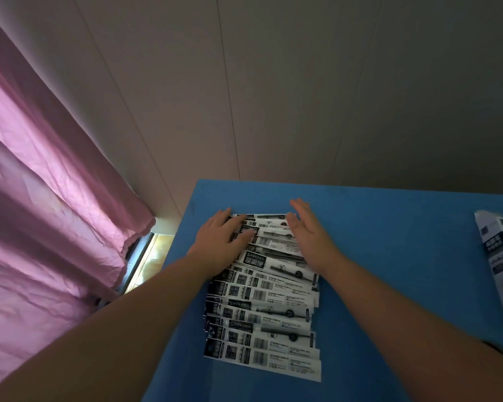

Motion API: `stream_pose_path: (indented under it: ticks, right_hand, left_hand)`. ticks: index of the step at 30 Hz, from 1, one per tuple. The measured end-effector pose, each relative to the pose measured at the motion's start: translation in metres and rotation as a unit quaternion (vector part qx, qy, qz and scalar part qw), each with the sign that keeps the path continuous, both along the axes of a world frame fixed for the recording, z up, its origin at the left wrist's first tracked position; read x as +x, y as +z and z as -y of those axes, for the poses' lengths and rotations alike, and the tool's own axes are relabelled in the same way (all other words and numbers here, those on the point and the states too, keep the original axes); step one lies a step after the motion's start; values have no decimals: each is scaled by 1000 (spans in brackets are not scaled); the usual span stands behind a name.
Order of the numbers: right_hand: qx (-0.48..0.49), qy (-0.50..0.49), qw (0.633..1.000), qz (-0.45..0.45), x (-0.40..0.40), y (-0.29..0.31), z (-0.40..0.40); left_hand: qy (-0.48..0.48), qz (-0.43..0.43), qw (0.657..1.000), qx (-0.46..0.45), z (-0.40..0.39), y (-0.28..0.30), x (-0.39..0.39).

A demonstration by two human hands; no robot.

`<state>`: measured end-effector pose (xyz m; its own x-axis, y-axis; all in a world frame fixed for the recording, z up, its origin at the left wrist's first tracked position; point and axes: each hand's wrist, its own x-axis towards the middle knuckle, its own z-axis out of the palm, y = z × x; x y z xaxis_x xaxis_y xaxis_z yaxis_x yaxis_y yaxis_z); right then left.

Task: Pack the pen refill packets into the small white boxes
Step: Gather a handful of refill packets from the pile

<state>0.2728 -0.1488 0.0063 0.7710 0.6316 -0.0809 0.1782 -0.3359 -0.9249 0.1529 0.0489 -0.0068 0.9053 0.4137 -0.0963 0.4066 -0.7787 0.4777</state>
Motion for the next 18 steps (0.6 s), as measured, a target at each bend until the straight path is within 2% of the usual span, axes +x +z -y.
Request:
stream_pose_path:
  ticks: [2, 4, 7, 10, 12, 15, 18]
  right_hand:
    - [-12, -8, 1000, 17, -1, -1, 3]
    - [-58, 34, 997, 35, -4, -1, 2]
    - [-146, 103, 981, 69, -6, 5, 0]
    - [-155, 89, 979, 97, -4, 19, 14]
    - [-143, 67, 979, 130, -4, 26, 34]
    - [-142, 45, 977, 155, -15, 34, 70]
    - [-171, 37, 968, 179, -38, 36, 105]
  left_hand:
    - [5, 5, 1000, 7, 2, -1, 1]
    - [-37, -25, 998, 45, 11, -3, 1]
    - [-56, -51, 997, 21, 19, 5, 1]
    - [-45, -68, 997, -2, 18, 26, -7]
    - [-54, -36, 998, -2, 23, 37, -25]
    - [-137, 32, 990, 32, 41, 41, -69]
    - [-245, 26, 959, 138, 64, 28, -112]
